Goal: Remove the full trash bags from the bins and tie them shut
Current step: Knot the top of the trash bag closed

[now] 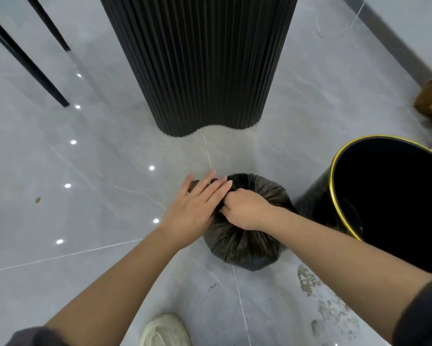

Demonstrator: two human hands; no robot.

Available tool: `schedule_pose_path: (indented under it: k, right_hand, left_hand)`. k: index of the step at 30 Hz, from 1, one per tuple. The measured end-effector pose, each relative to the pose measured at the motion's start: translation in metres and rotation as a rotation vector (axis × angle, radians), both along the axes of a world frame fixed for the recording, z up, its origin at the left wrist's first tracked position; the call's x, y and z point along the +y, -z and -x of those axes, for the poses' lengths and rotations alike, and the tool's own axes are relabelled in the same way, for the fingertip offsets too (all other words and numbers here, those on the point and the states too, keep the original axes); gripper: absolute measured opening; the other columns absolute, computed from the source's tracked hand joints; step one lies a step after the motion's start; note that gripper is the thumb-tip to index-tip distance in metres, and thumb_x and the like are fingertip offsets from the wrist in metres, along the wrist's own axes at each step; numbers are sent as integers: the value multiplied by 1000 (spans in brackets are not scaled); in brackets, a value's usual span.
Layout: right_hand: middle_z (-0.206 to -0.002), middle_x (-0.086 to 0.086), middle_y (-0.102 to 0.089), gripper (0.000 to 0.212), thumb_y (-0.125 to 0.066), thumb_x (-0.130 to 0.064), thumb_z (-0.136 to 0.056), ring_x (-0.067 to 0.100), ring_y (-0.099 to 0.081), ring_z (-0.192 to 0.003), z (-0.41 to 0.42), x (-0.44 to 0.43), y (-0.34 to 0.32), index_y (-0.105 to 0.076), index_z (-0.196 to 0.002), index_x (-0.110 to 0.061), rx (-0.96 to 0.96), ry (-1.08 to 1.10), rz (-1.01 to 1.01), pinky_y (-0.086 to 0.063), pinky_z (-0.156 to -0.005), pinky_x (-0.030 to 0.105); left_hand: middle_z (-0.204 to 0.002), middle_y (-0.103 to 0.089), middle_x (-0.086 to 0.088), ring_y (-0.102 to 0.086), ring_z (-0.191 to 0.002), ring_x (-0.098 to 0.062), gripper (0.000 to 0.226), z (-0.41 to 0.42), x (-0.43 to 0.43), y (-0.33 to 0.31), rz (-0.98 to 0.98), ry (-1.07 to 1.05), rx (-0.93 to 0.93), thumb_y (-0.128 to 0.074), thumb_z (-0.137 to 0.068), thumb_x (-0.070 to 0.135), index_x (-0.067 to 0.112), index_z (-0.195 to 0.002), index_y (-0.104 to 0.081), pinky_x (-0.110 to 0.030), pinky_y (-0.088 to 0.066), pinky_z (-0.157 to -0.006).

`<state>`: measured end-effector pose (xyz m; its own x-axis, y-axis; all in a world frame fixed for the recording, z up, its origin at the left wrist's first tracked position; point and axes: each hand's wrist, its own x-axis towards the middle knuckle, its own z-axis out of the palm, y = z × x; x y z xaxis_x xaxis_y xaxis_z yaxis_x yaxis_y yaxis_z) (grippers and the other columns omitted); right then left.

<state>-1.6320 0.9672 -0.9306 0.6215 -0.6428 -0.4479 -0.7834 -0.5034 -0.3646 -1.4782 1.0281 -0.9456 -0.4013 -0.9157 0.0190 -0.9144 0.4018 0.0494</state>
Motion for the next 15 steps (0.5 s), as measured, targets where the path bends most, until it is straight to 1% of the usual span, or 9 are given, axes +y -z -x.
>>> schedule_pose_path:
  k: [1,2,3,4,6,9,11,13,15]
  right_hand:
    - [-95,18,-65,31,-41,-26,-96,34,-59,-89,-1,1,2,-61,-96,-3,2,-19,-18,-48,-76,39]
    - [-96,18,-65,31,-41,-27,-97,33,-59,-89,-1,3,2,-61,-95,-3,-9,-37,-33,-47,-75,37]
    - [-94,17,-65,32,-41,-28,-98,32,-58,-87,0,4,3,-61,-92,-4,-38,-52,-47,-46,-74,36]
    - [-88,15,-64,31,-41,-29,-98,30,-58,-84,1,4,3,-59,-88,-6,-87,-60,-62,-44,-72,36]
    - [-75,4,-57,27,-42,-30,-99,22,-53,-73,5,4,2,-51,-81,-12,-207,-56,-91,-38,-67,34]
    - [-72,-3,-53,24,-40,-27,-100,16,-52,-70,10,6,-1,-50,-82,-14,-375,6,-157,-38,-64,30]
    - [-71,-6,-53,27,-40,-24,-100,10,-50,-69,11,7,0,-54,-81,-13,-459,87,-193,-39,-67,24]
    - [-67,-9,-50,29,-40,-22,-100,5,-46,-66,11,6,2,-55,-76,-14,-495,168,-239,-37,-66,20]
    - [-66,-10,-48,30,-40,-21,-100,4,-44,-65,12,2,3,-54,-74,-15,-488,226,-290,-35,-65,20]
  left_hand:
    - [-114,-65,-5,-61,-110,-28,48,2,-3,2,-8,17,44,-50,-76,13,10,-124,-55,-48,-46,-97]
    - [-91,-67,-6,-66,-86,-28,35,4,-5,1,-38,4,112,-43,-74,10,9,-104,-60,-35,-51,-81]
    - [-80,-63,-7,-63,-73,-29,25,5,-6,-4,-123,-56,175,-39,-76,8,9,-91,-58,-26,-45,-64]
    - [-80,-62,-9,-60,-71,-29,19,5,-8,-8,-230,-157,213,-38,-81,8,9,-87,-56,-27,-37,-56]
    - [-76,-60,-9,-55,-69,-25,19,5,-14,-17,-505,-422,349,-40,-86,8,11,-79,-58,-29,-36,-57]
    - [-51,-42,-2,-34,-39,-13,31,0,-19,-29,-952,-817,926,-34,-84,4,14,-58,-45,-21,-22,-41]
    - [-48,-33,1,-20,-34,-10,29,-3,-15,-31,-1147,-938,1228,-32,-85,8,15,-58,-42,-18,-14,-38]
    - [-49,-33,1,-20,-35,-10,29,0,-6,-31,-1166,-960,1492,-36,-90,18,15,-62,-45,-21,-18,-39]
    - [-57,-53,-3,-28,-36,-11,30,5,7,-31,-1013,-961,1799,-42,-95,24,11,-71,-54,-22,-31,-39]
